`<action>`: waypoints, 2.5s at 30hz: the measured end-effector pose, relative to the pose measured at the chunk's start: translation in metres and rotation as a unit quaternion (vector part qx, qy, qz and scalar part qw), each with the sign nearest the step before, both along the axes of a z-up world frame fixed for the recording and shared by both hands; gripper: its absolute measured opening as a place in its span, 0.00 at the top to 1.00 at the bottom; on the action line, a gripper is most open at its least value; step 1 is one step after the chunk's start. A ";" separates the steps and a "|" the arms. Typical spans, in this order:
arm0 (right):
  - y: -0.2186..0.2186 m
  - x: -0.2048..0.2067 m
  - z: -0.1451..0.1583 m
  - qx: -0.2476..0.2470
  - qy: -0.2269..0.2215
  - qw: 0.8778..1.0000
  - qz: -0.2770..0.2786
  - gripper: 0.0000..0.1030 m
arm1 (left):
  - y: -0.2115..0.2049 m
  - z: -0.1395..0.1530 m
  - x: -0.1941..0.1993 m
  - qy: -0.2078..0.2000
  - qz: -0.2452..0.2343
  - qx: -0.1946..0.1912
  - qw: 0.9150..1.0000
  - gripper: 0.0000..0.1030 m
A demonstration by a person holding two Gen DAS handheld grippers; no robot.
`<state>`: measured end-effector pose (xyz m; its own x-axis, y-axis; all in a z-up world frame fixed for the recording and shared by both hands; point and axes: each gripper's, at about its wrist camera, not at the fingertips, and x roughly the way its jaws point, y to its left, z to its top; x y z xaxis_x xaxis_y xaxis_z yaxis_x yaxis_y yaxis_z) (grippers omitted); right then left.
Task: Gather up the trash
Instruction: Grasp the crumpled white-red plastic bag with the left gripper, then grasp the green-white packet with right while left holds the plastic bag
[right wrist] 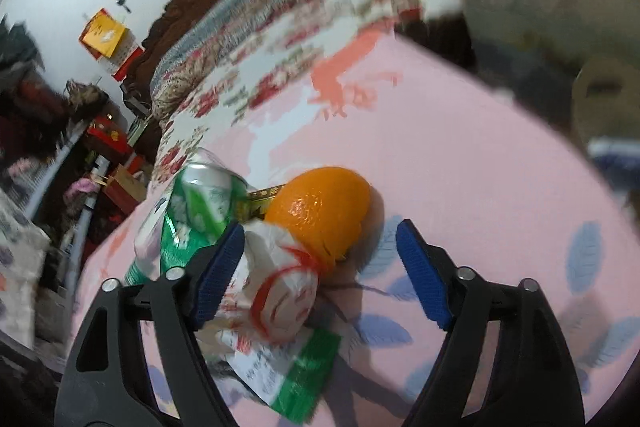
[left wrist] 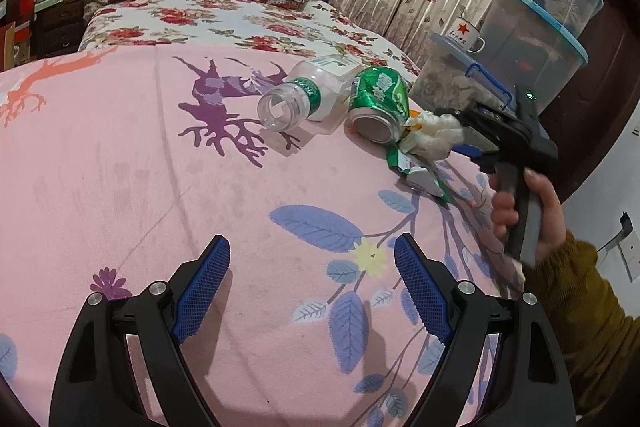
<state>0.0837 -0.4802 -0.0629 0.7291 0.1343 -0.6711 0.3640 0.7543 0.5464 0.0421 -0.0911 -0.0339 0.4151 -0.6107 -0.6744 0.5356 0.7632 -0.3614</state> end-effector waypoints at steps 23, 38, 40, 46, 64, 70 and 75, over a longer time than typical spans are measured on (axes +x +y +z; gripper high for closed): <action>-0.007 -0.144 0.013 0.031 -0.111 0.989 0.088 0.23 | -0.087 0.036 -0.005 -0.034 -0.109 0.019 0.993 0.09; -0.023 -0.145 0.009 0.064 -0.109 0.992 -0.005 0.25 | -0.225 0.005 0.021 -0.018 -0.176 0.091 0.980 0.33; -0.011 -0.138 0.015 0.060 -0.108 0.992 -0.008 0.25 | -0.235 -0.003 0.023 0.003 -0.196 0.094 0.976 0.54; 0.022 -0.120 0.022 0.023 -0.075 0.996 0.035 0.26 | -0.159 0.044 0.014 -0.014 -0.173 0.004 0.985 0.61; 0.169 -0.052 0.009 -0.243 0.054 0.940 0.232 0.86 | 0.005 0.025 -0.002 0.022 -0.042 0.005 0.999 0.60; 0.109 -0.096 0.025 -0.177 -0.005 0.971 0.162 0.92 | -0.040 0.032 -0.004 0.030 -0.091 0.006 0.995 0.60; 0.049 -0.123 0.028 -0.168 -0.027 0.981 0.091 0.92 | -0.121 0.042 -0.001 0.028 -0.158 0.012 0.987 0.60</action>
